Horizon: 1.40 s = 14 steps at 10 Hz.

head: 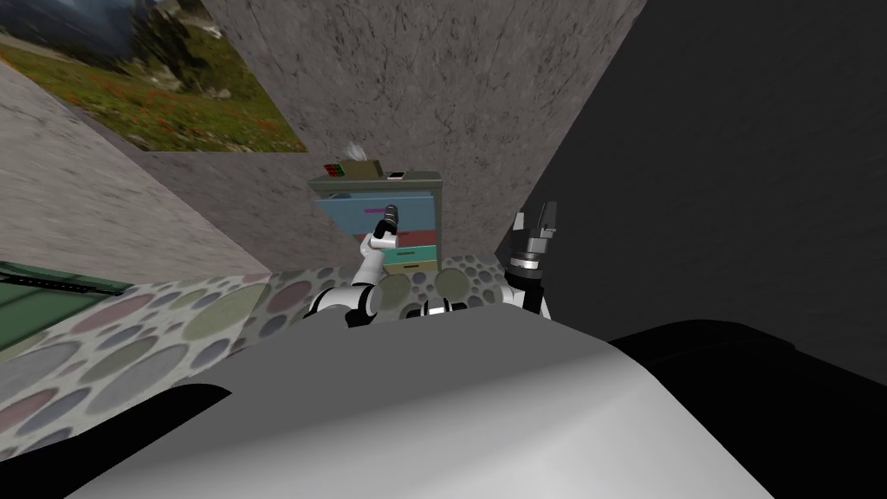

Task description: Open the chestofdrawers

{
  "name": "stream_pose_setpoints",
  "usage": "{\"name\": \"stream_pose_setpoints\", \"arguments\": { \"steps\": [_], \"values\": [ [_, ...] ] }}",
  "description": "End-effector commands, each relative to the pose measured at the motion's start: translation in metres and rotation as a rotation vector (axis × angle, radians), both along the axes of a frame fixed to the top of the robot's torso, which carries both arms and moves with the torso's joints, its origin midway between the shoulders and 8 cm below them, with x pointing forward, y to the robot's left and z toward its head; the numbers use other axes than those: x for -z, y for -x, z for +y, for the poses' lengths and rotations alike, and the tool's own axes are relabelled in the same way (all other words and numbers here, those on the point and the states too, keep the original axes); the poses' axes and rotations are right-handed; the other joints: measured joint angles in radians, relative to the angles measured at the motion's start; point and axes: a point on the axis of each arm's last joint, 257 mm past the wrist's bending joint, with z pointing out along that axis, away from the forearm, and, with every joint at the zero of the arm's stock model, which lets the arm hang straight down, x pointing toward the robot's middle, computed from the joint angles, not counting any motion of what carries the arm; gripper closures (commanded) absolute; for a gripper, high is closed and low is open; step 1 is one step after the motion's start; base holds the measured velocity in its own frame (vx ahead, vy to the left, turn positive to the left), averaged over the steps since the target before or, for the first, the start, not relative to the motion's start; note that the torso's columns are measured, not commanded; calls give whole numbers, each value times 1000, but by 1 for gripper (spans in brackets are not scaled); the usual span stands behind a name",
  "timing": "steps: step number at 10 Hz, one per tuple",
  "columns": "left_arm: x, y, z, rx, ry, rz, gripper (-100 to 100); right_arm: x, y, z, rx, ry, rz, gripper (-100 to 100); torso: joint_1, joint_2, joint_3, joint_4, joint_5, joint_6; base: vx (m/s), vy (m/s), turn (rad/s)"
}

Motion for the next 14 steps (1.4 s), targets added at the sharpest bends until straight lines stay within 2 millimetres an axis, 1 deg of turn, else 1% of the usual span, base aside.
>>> {"name": "stream_pose_setpoints", "arguments": {
  "steps": [1,2,3,6,11,12,13,14],
  "values": [
    [-5,-1,-2,3,-1,-6,100,0,0,0,0,0,0,0,0,2,1,-1,0,0,-193,14,29],
    [-7,-1,-3,4,-2,-9,100,0,0,0,0,0,0,0,0,5,2,-1,1,-1,-195,-4,28],
    [-16,-6,-19,30,2,-5,-100,0,0,0,0,0,0,0,0,5,3,-1,0,-1,-93,-18,146],
    [-32,-12,-40,65,2,-5,-100,0,0,0,0,0,0,0,-3,-8,-5,-3,-1,3,18,-20,133],
    [-60,-21,-74,119,-2,-4,-100,0,0,0,0,0,0,0,-3,7,4,3,-1,2,5,-15,105],
    [-49,-20,-70,110,-1,13,-100,0,0,0,0,0,0,0,-3,8,5,5,-1,2,2,-8,18],
    [-47,-20,-70,110,-1,19,0,0,0,0,0,0,0,0,-3,8,5,3,-1,2,0,0,0],
    [-43,-20,-69,109,-1,25,0,0,0,0,0,0,0,0,-2,6,4,2,0,2,0,0,0]
  ]
}}
